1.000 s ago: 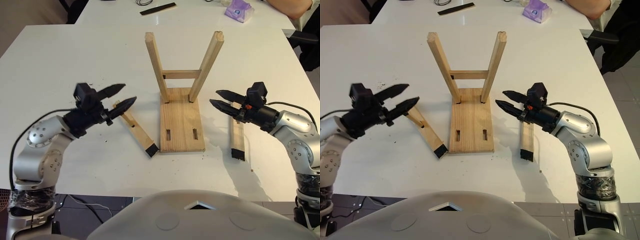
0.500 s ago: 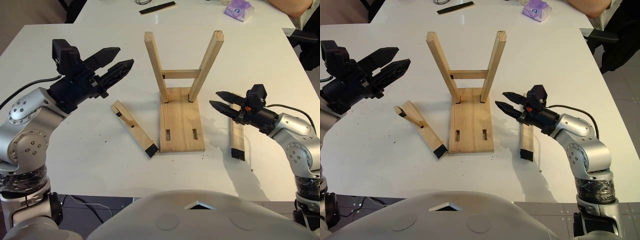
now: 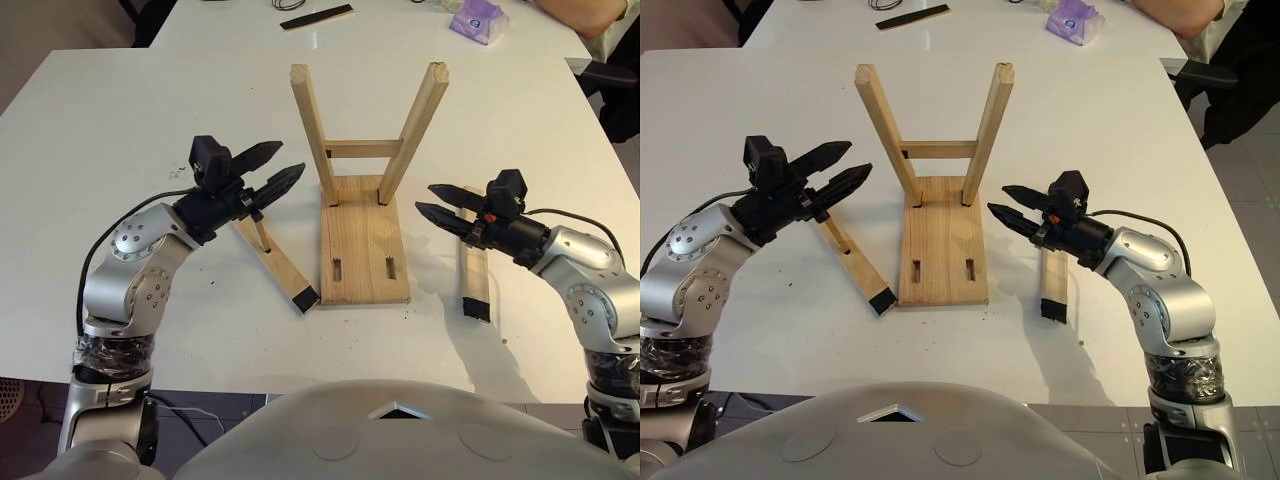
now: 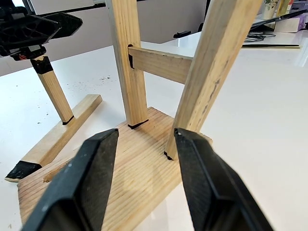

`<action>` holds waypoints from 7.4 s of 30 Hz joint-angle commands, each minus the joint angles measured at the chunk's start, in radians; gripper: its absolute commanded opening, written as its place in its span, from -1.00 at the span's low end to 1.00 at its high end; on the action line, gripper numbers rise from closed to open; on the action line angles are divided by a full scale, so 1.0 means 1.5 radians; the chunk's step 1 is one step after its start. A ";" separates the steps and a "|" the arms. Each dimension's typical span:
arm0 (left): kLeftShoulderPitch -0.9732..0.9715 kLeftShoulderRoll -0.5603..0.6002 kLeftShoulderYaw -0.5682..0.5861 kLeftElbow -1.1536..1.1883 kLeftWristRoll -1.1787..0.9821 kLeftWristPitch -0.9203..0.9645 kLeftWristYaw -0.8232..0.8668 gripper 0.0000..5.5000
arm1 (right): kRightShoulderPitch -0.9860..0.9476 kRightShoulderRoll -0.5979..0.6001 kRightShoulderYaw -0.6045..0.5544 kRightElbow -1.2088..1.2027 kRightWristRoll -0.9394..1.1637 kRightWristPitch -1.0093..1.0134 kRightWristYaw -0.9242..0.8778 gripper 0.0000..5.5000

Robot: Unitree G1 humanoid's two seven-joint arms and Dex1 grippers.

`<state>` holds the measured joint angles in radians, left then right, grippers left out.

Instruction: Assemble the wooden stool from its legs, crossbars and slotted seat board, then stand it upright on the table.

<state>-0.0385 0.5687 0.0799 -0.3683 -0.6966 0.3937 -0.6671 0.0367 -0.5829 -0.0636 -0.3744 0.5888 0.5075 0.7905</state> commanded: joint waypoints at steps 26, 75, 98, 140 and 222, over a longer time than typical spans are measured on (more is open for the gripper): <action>0.259 0.130 -0.234 -0.028 0.270 -0.077 -0.045 0.01 | 0.037 0.023 -0.005 -0.026 -0.015 -0.014 -0.025 -0.22; 0.158 0.345 0.084 0.143 0.240 -0.096 -0.351 0.01 | 0.003 0.053 0.051 0.070 -0.132 -0.098 -0.056 -0.22; 0.336 0.070 0.148 -0.128 0.310 0.270 0.126 0.27 | 0.180 0.084 0.014 -0.058 -0.126 -0.102 -0.119 -0.22; -0.135 0.049 0.146 -0.280 -0.455 0.257 0.079 -0.25 | -0.159 -0.089 -0.134 -0.142 0.471 0.168 0.006 0.14; 0.128 0.115 0.007 -0.085 -0.034 0.076 -0.157 0.50 | -0.057 -0.221 -0.111 -0.082 0.172 0.082 0.237 -0.27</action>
<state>0.1182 0.7362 0.0971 -0.5304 -0.8024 0.5407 -0.8871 -0.1172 -0.8857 -0.2060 -0.4665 0.8766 0.6563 1.1144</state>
